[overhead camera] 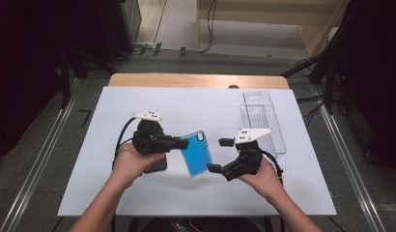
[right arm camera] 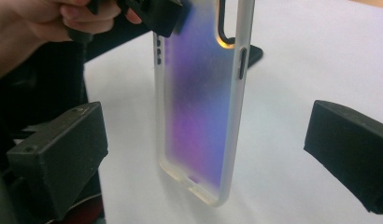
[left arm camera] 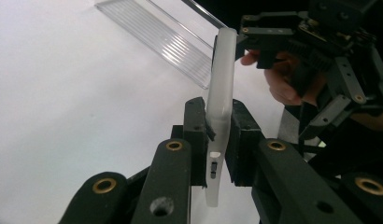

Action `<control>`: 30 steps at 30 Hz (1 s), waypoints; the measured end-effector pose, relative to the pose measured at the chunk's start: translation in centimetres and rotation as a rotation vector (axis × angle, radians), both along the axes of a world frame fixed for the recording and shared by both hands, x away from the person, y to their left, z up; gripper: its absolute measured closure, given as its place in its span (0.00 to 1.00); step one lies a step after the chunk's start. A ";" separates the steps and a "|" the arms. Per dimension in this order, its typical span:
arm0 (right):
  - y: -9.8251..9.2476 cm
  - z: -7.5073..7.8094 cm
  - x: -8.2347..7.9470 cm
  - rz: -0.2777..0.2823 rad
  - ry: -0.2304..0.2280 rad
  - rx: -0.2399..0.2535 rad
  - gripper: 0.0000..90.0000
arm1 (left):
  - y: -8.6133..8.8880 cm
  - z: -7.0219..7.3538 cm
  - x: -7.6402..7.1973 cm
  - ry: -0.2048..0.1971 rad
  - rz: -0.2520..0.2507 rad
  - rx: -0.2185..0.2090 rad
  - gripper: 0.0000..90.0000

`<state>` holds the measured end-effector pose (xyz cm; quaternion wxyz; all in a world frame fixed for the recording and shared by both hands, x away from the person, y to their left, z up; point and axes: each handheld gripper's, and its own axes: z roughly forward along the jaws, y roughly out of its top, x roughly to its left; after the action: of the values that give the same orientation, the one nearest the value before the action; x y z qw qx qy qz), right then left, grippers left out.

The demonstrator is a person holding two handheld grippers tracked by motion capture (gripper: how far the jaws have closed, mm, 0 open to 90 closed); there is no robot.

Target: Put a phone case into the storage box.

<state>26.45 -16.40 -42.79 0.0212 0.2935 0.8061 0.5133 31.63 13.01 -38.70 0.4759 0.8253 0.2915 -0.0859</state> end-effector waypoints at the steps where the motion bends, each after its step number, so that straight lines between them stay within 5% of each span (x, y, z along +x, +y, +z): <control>1: 0.1 0.0 -0.1 -0.012 -0.002 -0.011 0.00 | 0.0 0.1 0.0 -0.001 0.013 0.001 0.90; 6: 0.7 0.1 -0.2 -0.075 0.001 -0.064 0.00 | -0.1 0.3 -0.1 0.011 0.054 0.001 0.90; 20: 2.3 0.3 -0.8 -0.237 -0.002 -0.081 0.00 | -0.8 0.6 -0.4 0.025 0.169 0.030 0.90; 30: 3.1 0.1 -0.8 -0.289 0.004 -0.111 0.00 | -1.1 0.8 -0.4 0.040 0.231 0.038 0.90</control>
<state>25.61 -13.26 -42.69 0.1096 0.4059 0.7827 0.4590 31.19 11.94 -37.91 0.4608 0.7934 0.3956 -0.0415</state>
